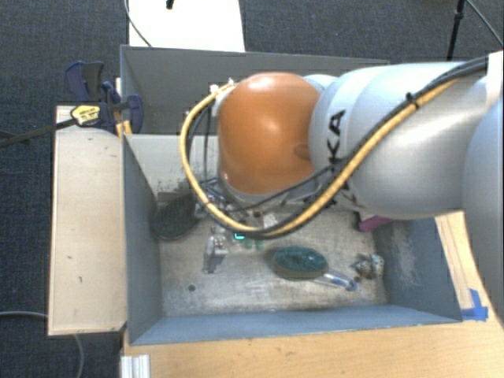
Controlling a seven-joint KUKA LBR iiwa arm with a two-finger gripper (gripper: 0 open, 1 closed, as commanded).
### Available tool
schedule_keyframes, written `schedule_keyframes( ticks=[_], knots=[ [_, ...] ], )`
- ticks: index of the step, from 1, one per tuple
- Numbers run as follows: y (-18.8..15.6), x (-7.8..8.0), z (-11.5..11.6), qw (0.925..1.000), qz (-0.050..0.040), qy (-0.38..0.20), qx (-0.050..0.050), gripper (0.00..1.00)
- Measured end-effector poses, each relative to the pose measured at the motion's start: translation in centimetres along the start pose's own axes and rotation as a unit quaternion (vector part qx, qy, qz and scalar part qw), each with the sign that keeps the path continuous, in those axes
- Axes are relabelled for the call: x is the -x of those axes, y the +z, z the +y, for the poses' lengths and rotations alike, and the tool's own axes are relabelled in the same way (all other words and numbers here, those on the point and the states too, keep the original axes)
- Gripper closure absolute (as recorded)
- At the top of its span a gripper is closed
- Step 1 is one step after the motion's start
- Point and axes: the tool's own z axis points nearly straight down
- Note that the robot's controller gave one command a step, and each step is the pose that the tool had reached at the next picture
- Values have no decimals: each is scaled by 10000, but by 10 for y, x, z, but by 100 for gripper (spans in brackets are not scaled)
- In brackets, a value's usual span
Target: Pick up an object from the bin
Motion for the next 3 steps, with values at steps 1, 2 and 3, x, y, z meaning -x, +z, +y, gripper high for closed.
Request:
schedule_keyframes(
  ticks=[1,2,3],
  knots=[
    [118,50,31,9996,-119,-270,50,0],
    [122,47,32,9997,-75,-249,45,100],
    [135,84,25,9989,-64,-464,18,100]
  ],
)
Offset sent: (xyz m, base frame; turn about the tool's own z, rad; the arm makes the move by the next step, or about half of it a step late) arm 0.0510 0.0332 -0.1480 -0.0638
